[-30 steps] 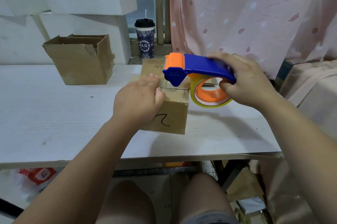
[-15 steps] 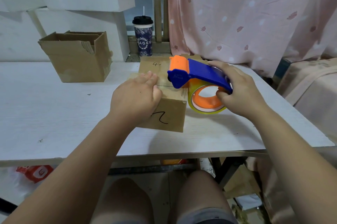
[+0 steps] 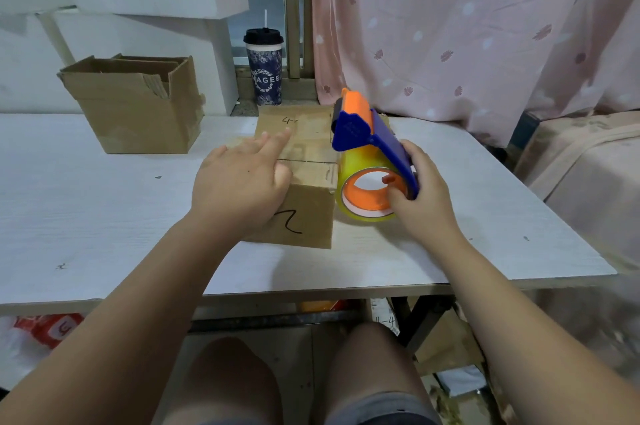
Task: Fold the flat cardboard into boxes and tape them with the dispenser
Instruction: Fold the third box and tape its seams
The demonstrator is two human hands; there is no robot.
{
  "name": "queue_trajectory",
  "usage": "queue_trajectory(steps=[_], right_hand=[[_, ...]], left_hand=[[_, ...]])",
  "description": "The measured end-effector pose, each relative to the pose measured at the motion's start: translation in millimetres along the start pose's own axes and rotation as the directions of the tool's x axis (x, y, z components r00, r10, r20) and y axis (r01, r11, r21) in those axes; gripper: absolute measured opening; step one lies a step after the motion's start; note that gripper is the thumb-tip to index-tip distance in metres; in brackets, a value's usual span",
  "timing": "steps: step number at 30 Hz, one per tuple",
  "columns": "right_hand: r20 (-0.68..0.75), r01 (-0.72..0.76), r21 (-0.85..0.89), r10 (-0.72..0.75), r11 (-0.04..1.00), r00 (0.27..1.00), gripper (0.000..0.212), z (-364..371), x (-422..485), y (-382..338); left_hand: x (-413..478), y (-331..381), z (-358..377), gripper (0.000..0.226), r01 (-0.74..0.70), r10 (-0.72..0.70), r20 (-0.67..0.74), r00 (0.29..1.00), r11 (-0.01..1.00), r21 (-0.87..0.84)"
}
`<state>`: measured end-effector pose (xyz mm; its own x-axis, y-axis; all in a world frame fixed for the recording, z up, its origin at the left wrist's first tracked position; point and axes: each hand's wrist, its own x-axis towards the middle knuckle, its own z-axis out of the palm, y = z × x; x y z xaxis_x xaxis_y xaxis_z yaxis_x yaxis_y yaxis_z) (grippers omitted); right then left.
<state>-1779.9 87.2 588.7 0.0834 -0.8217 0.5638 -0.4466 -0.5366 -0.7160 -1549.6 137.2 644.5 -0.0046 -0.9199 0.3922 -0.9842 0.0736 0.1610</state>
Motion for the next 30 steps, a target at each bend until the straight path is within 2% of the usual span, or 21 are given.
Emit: queue_trajectory(steps=[2,5,8,12,14,18,21,24,26,28,30], right_hand=[[0.032,0.020,-0.003,-0.020,1.000,0.999,0.061,6,2,-2],[0.078,0.002,0.013,-0.003,1.000,0.997,0.079,14,6,-8],[0.087,0.116,-0.050,-0.112,0.992,0.990,0.066,26,7,-14],[0.122,0.203,-0.091,-0.192,0.975,0.974,0.062,44,9,-25],[0.133,0.191,-0.087,-0.179,0.978,0.975,0.058,53,12,-33],[0.084,0.138,-0.125,-0.128,0.983,0.988,0.050,70,18,-52],[0.136,0.143,-0.151,-0.123,0.978,0.983,0.043,69,29,-59],[0.254,0.173,-0.181,-0.124,0.968,0.959,0.050,59,39,-55],[0.267,0.187,-0.174,-0.136,0.967,0.954,0.062,56,41,-51],[0.232,0.145,-0.098,-0.119,0.985,0.966,0.073,55,39,-48],[0.188,0.081,-0.009,-0.077,0.997,0.979,0.076,52,38,-43]], left_hand=[[-1,-6,-3,0.058,0.023,-0.023,-0.004,1.000,1.000,0.005],[-1,-20,-6,0.060,0.037,-0.037,0.008,0.999,0.999,0.029],[-1,-36,-9,0.058,0.059,-0.060,0.021,0.998,0.997,0.046],[5,-61,-16,0.054,0.046,-0.052,0.097,0.994,0.997,0.070],[11,-65,-21,0.052,0.022,-0.026,0.122,0.992,0.999,0.034],[8,-52,-22,0.045,-0.113,0.117,0.034,0.993,0.988,-0.104],[3,-49,-19,0.032,-0.059,0.061,0.024,0.998,0.994,-0.095],[2,-49,-16,0.071,-0.078,0.078,0.087,0.993,0.997,-0.003],[2,-49,-14,0.093,-0.091,0.084,0.089,0.992,0.993,0.079],[1,-49,-13,0.096,-0.064,0.060,0.047,0.997,0.994,0.085],[0,-49,-10,0.088,-0.052,0.050,0.017,0.999,0.994,0.092]])
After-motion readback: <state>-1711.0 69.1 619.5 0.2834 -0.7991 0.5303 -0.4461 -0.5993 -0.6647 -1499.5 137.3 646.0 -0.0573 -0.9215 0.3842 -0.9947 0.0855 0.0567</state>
